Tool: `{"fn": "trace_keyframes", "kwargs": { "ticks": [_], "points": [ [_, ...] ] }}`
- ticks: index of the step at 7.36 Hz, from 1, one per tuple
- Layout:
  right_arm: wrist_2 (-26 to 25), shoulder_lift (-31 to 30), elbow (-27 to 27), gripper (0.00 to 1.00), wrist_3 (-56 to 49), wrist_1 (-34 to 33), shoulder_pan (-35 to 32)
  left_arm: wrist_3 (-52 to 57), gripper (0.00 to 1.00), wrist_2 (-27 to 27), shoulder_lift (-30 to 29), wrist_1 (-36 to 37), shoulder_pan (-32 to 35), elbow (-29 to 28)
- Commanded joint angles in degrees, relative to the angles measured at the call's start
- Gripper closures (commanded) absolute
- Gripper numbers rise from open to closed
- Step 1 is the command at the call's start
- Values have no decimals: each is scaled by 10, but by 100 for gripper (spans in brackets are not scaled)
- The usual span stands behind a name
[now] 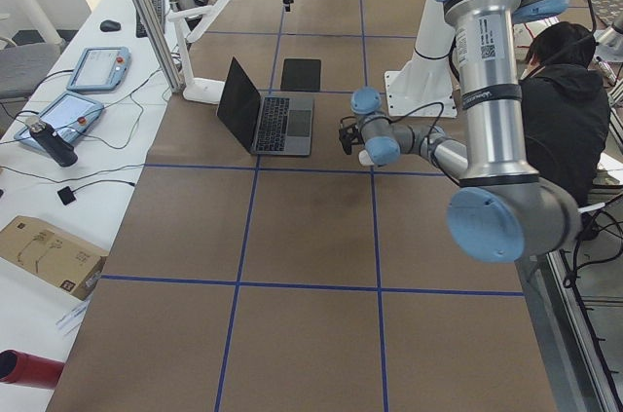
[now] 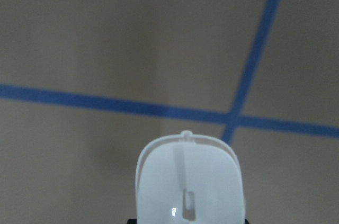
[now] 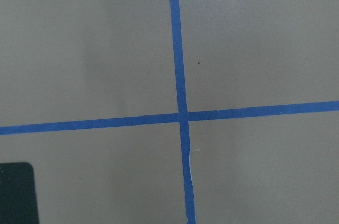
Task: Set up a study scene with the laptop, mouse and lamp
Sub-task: 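Carry the white mouse with the left gripper toward the black mouse pad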
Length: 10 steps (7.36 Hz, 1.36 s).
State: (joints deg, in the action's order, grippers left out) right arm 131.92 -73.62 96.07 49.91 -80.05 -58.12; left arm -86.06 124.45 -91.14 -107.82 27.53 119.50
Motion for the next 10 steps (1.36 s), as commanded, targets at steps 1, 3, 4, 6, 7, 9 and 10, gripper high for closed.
{"fn": "trace_keyframes", "kwargs": {
  "ticks": [1, 3, 4, 6, 7, 9, 10],
  "points": [
    [1, 0, -9, 0, -4, 2, -1, 4, 76, 4, -247, 199, 37, -47],
    [1, -2, -11, 0, -7, 2, -1, 4, 76, -1, -363, 206, 38, -163],
    [1, -4, -11, 0, -8, 2, -2, 7, 78, -10, -400, 203, 38, -208],
    [1, -4, -11, 0, -8, 2, -2, 67, 78, -52, -505, 203, 38, -316],
    [2, -4, -11, 0, -8, 2, -2, 90, 79, -70, -560, 203, 38, -392],
    [3, -4, -12, 0, -8, 2, -3, 127, 79, -90, -624, 200, 34, -493],
    [2, -4, -12, 0, -8, 2, -2, 155, 79, -92, -624, 199, 32, -509]
  ]
}}
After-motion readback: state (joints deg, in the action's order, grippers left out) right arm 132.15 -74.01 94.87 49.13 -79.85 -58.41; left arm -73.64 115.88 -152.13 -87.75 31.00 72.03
